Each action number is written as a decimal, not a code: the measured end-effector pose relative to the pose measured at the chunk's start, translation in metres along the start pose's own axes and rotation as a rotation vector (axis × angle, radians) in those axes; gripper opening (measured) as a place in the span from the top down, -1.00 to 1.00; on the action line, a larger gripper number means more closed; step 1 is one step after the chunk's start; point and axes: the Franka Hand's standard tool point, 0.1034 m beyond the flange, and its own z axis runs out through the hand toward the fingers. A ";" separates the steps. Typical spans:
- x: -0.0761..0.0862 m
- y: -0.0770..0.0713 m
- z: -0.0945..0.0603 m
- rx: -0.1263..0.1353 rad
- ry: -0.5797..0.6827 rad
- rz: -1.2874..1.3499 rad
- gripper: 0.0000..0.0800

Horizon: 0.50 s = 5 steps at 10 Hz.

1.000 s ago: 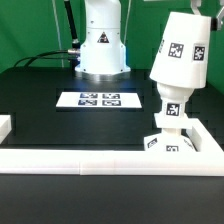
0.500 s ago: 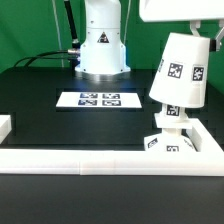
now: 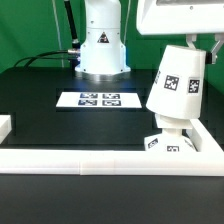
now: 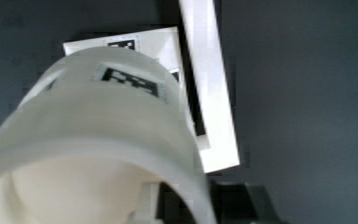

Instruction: Assemble lamp

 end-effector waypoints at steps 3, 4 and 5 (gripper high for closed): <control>-0.001 0.002 0.006 -0.005 -0.007 0.002 0.89; -0.001 0.002 0.006 -0.005 -0.008 0.002 0.89; -0.001 0.002 0.006 -0.005 -0.008 0.002 0.89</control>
Offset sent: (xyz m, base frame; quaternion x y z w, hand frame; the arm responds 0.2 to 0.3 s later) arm 0.0005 -0.0010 -0.0026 -0.0062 0.0033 -0.0006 1.0000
